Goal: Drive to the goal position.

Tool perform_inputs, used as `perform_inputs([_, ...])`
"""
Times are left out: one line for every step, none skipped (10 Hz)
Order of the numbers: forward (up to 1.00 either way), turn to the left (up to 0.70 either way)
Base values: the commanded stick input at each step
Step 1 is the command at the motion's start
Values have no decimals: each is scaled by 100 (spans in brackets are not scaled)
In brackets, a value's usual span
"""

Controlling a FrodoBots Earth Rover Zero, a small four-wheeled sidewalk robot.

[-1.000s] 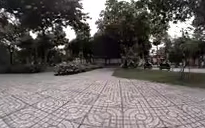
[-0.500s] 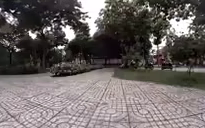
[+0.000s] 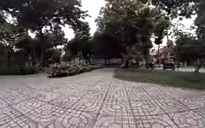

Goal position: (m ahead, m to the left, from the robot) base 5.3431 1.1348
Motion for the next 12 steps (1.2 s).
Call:
perform_inputs([70,0])
perform_inputs([70,0])
perform_inputs([70,0])
perform_inputs([70,0])
perform_inputs([70,0])
perform_inputs([70,0])
perform_inputs([70,0])
perform_inputs([70,0])
perform_inputs([70,0])
perform_inputs([70,0])
perform_inputs([70,0])
perform_inputs([70,0])
